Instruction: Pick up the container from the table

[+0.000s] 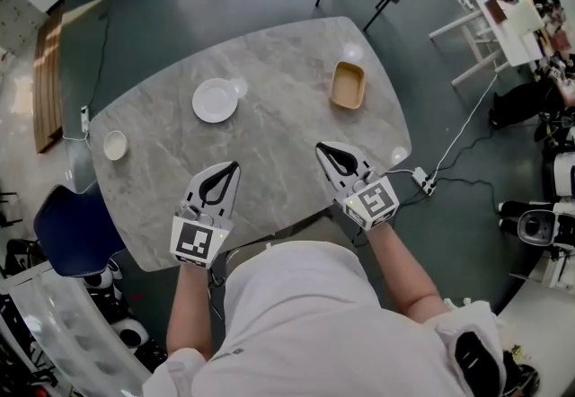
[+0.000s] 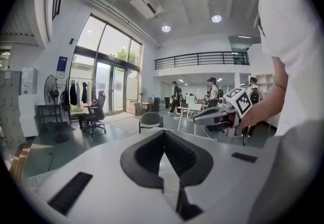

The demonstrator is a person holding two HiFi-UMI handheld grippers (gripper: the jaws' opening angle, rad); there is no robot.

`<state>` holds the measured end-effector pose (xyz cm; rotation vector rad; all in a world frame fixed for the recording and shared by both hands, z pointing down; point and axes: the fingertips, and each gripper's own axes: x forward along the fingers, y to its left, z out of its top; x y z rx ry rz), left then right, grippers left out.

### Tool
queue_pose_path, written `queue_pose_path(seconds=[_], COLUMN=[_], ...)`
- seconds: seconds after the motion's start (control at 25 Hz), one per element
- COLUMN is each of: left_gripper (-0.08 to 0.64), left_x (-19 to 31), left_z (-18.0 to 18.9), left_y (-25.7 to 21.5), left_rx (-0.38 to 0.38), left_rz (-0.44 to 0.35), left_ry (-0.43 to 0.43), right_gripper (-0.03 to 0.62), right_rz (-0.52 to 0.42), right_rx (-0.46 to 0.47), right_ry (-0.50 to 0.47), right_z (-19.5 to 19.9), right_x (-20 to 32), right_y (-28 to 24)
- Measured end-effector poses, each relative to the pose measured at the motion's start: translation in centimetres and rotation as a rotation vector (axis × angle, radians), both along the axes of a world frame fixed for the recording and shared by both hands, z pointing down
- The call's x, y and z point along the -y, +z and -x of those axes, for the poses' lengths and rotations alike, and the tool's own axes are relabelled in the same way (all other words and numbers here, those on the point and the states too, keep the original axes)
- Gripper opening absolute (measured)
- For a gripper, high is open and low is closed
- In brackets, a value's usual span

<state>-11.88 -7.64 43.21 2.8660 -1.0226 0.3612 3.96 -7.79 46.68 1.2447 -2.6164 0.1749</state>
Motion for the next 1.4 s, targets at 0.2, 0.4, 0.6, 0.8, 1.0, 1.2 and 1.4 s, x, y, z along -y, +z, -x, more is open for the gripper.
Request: queue_pose_path(seconds=[0.2, 0.4, 0.6, 0.8, 1.0, 1.2, 1.4], left_gripper=[0.002, 0.002, 0.002, 0.002, 0.002, 0.002, 0.002], left_x=[0.4, 0.8, 0.7, 0.8, 0.5, -0.1, -0.5], left_z=[-3.0, -5.7, -8.7, -10.8, -12.5, -13.9, -14.2], left_y=[1.4, 2.5, 4.0, 5.8, 7.0, 8.1, 9.5], left_rx=[0.039, 0.062, 0.093, 0.112, 0.127, 0.143, 0.156], left_rz=[0.052, 0.112, 0.168, 0.234, 0.28, 0.319, 0.359], left_ry=[-0.032, -0.076, -0.114, -0.174, -0.233, -0.287, -0.335], right_gripper=[0.009, 0.015, 0.025, 0.034, 0.062, 0.111, 0.141], right_rz=[0.044, 0.097, 0.173, 0.256, 0.333, 0.4, 0.484], right_rx=[0.014, 0.01, 0.034, 0.053, 0.069, 0.085, 0.178], right_ry=[0.058, 0.093, 0.138, 0.166, 0.181, 0.2, 0.259], right_z=[-5.6, -10.5, -15.5, -19.4, -22.2, -24.5, -26.0], right_x=[1.9, 3.8, 5.5, 7.4, 9.3, 11.4, 13.5], right_y=[1.6, 4.6, 8.3, 12.0, 15.6, 18.4, 20.9])
